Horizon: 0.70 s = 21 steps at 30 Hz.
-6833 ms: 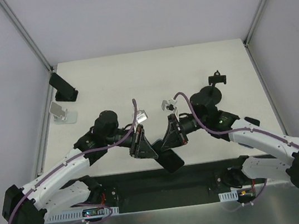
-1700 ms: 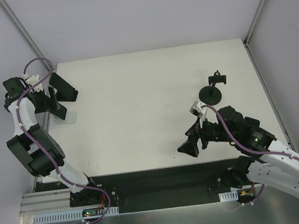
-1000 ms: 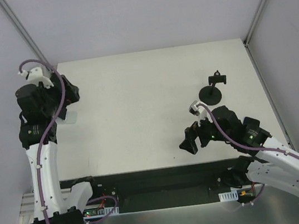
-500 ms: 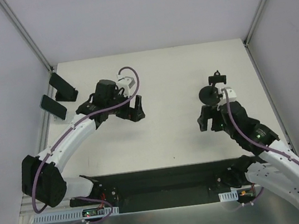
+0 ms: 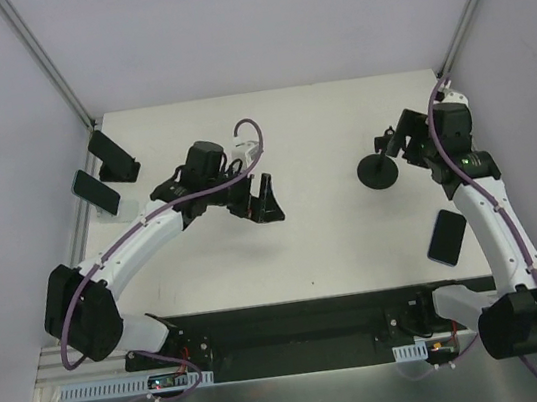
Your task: Place the phone on the phone stand
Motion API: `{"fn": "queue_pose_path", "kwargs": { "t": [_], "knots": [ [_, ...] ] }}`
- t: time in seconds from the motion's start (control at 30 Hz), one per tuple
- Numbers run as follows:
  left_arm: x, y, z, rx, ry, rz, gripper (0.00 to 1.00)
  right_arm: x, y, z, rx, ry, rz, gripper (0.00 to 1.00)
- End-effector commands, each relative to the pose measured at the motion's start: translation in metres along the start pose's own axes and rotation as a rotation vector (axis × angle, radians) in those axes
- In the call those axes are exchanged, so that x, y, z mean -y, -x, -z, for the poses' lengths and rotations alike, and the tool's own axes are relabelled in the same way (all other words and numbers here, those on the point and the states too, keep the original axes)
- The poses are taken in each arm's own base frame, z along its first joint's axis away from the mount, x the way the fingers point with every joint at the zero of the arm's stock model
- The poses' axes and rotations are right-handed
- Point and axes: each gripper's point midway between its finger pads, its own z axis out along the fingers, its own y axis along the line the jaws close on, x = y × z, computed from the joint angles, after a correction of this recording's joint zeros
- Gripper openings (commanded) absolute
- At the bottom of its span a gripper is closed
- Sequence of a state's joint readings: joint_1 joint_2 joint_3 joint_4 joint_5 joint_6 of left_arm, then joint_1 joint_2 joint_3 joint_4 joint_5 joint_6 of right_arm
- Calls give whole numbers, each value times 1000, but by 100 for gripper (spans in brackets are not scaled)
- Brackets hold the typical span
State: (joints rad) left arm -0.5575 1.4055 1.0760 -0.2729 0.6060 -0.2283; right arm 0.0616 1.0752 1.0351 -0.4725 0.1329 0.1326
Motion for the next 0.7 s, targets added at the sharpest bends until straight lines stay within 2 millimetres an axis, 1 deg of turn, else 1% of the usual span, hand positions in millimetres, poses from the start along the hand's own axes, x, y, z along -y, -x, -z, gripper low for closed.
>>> {"fn": "queue_pose_path", "kwargs": {
  "t": [0.0, 0.03, 0.07, 0.13, 0.17, 0.27, 0.3, 0.4, 0.43, 0.5, 0.57, 0.6, 0.67],
  "knots": [
    [37, 9, 17, 63, -103, -53, 95, -28, 28, -5, 46, 129, 37, 80],
    [39, 9, 18, 68, -109, -60, 95, -27, 27, -10, 40, 121, 54, 78],
    [40, 10, 19, 71, -110, -58, 95, -24, 27, -13, 44, 104, 66, 72],
    [48, 9, 20, 70, -134, -74, 95, -11, 29, -21, 55, 35, 100, 63],
    [51, 9, 20, 69, -142, -82, 95, -8, 29, -21, 58, 22, 111, 56],
    [61, 6, 21, 63, -163, -113, 95, -7, 31, -25, 71, 17, 156, 47],
    [67, 2, 19, 55, -174, -127, 95, -2, 32, -28, 71, -7, 169, 47],
    [75, -4, 18, 40, -188, -157, 95, -1, 34, -31, 66, -20, 197, 44],
    [77, -5, 17, 37, -185, -171, 95, 0, 31, -36, 47, -26, 210, 43],
    [78, -6, 18, 38, -176, -182, 95, -2, 35, -40, 39, -26, 221, 42],
    [74, -5, 19, 42, -155, -182, 95, -4, 38, -42, 41, -19, 231, 40],
    [74, -4, 20, 47, -152, -185, 95, -4, 37, -45, 35, -22, 234, 40],
    [74, -4, 20, 50, -148, -187, 95, -5, 42, -48, 48, -21, 238, 36]
  ]
}}
